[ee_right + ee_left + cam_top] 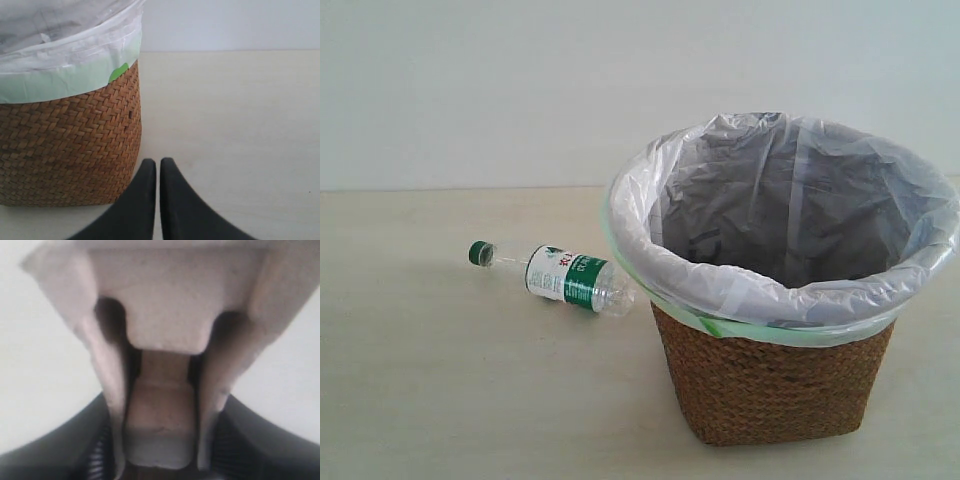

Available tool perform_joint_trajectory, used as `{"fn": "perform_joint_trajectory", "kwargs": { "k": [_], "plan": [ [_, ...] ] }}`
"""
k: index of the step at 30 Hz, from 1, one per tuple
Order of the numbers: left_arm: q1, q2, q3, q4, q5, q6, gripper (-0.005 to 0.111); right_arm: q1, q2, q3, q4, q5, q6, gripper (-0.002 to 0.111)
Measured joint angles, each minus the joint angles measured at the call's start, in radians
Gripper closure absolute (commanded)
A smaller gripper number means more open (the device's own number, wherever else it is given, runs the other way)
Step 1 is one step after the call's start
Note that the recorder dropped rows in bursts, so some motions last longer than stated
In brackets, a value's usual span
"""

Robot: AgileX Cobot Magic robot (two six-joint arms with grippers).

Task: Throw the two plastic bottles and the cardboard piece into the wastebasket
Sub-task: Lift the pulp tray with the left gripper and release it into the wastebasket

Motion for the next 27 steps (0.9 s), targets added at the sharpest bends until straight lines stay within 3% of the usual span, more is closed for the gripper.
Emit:
{"fn": "perform_joint_trajectory", "kwargs": {
  "k": [3, 6, 7, 9, 10, 11, 12, 13, 14, 15, 16, 18, 21, 27],
  "plan": [
    [0.097, -0.043, 0.018, 0.131, 0.067, -0.106, 0.103, 0.000, 0.000, 0.000, 0.000, 0.000, 0.000, 0.108],
    [0.117, -0.051, 0.056, 0.136, 0.074, -0.131, 0.103, 0.000, 0.000, 0.000, 0.000, 0.000, 0.000, 0.108],
    [0.117, -0.049, 0.061, 0.119, 0.077, -0.126, 0.103, 0.000, 0.000, 0.000, 0.000, 0.000, 0.000, 0.108],
    [0.119, -0.027, 0.064, -0.066, 0.046, -0.002, 0.102, 0.000, 0.000, 0.000, 0.000, 0.000, 0.000, 0.108],
    [0.114, -0.001, 0.066, -0.375, -0.005, 0.218, 0.099, 0.000, 0.000, 0.000, 0.000, 0.000, 0.000, 0.108],
    [0.106, 0.014, 0.066, -0.585, -0.008, 0.358, 0.084, 0.000, 0.000, 0.000, 0.000, 0.000, 0.000, 0.108],
    [0.063, 0.048, 0.068, -1.045, 0.024, 0.652, 0.062, 0.000, 0.000, 0.000, 0.000, 0.000, 0.000, 0.108],
    [0.003, 0.072, 0.048, -1.364, 0.057, 0.800, 0.041, 0.000, 0.000, 0.000, 0.000, 0.000, 0.000, 0.108],
    [-0.048, 0.086, 0.008, -1.541, 0.064, 0.875, 0.015, 0.000, 0.000, 0.000, 0.000, 0.000, 0.000, 0.108],
    [-0.114, 0.099, -0.067, -1.695, 0.056, 0.892, 0.001, 0.000, 0.000, 0.000, 0.000, 0.000, 0.000, 0.108],
    [-0.165, 0.105, -0.130, -1.760, 0.037, 0.878, -0.002, 0.000, 0.000, 0.000, 0.000, 0.000, 0.000, 0.108],
    [-0.238, 0.112, -0.269, -1.777, -0.018, 0.773, 0.000, 0.000, 0.000, 0.000, 0.000, 0.000, 0.000, 0.108],
    [-0.264, 0.112, -0.373, -1.605, -0.036, 0.628, 0.001, 0.000, 0.000, 0.000, 0.000, 0.000, 0.000, 0.108],
    [-0.266, 0.119, -0.390, -0.882, -0.034, 0.267, 0.001, 0.000, 0.000, 0.000, 0.000, 0.000, 0.000, 0.108]
  ]
}}
